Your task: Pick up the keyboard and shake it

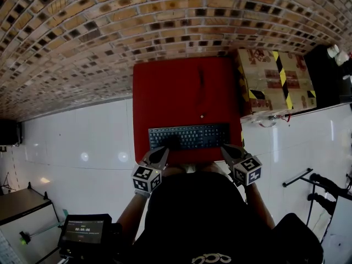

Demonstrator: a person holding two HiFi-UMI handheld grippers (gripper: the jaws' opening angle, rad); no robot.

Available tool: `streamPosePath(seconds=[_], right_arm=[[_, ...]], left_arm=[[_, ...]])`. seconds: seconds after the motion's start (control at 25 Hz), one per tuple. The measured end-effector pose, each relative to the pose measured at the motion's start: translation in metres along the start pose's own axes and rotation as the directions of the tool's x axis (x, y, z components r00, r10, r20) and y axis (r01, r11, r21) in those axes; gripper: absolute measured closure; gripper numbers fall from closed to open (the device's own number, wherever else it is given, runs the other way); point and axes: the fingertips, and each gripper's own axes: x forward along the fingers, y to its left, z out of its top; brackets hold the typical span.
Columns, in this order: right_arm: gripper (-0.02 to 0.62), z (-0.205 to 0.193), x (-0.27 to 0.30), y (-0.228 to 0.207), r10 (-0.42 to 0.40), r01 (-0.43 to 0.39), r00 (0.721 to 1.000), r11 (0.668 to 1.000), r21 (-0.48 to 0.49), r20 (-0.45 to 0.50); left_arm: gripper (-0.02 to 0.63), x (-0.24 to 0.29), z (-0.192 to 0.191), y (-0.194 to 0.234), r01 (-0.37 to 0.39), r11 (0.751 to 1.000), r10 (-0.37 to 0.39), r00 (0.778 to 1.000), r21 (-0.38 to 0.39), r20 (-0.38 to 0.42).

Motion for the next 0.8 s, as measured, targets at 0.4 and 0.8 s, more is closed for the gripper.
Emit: streamPosePath(seconds=[0.4, 0.8], right_arm=[[0.519, -0.067, 0.04, -0.065, 0.047, -0.003, 0.969, 0.985, 0.175, -0.244], [0.393, -0.11, 0.069, -0.13, 0.046, 0.048, 0.911, 0.975, 0.217, -0.409]], left_arm=[[0.521, 0.019, -0.084, 0.09, -0.13, 0.973, 0.082, 0.966, -0.19, -0.244], [0.265, 0.04, -0.119, 0.141, -0.133, 0.948, 0.002, 0.911, -0.289, -0.412]])
